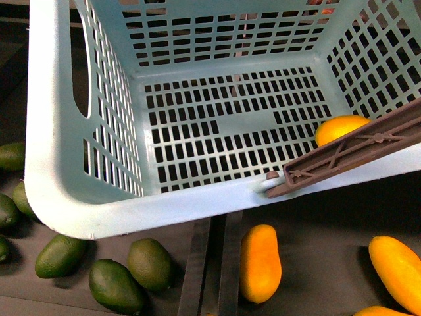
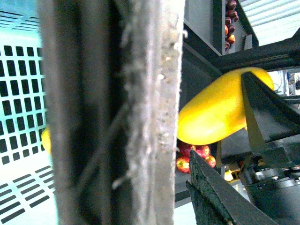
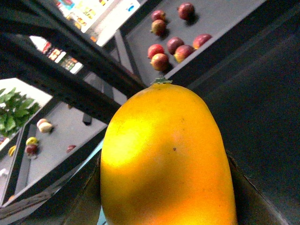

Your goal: Pick lemon and mango into basket

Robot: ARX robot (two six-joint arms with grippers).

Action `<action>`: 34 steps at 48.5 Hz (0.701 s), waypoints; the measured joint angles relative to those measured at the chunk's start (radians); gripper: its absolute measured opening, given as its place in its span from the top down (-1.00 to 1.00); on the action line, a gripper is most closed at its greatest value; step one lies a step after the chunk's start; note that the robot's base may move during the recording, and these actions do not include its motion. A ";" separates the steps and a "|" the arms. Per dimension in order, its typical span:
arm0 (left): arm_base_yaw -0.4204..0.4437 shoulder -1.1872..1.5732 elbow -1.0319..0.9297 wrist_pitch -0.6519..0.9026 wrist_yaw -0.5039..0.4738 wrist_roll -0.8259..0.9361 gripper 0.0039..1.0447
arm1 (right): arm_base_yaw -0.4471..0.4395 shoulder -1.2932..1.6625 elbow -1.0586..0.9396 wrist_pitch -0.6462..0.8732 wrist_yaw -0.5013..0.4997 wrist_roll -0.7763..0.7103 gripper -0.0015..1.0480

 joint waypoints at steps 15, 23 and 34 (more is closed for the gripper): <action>0.000 0.000 0.000 0.000 -0.001 0.000 0.44 | 0.145 0.164 0.103 -0.016 0.061 -0.117 -0.21; 0.000 0.000 0.000 0.000 0.000 0.000 0.44 | 0.157 0.193 0.112 -0.043 0.085 -0.136 -0.29; 0.000 0.000 0.000 0.000 -0.001 0.000 0.44 | 0.142 0.183 0.111 -0.051 0.111 -0.131 -0.83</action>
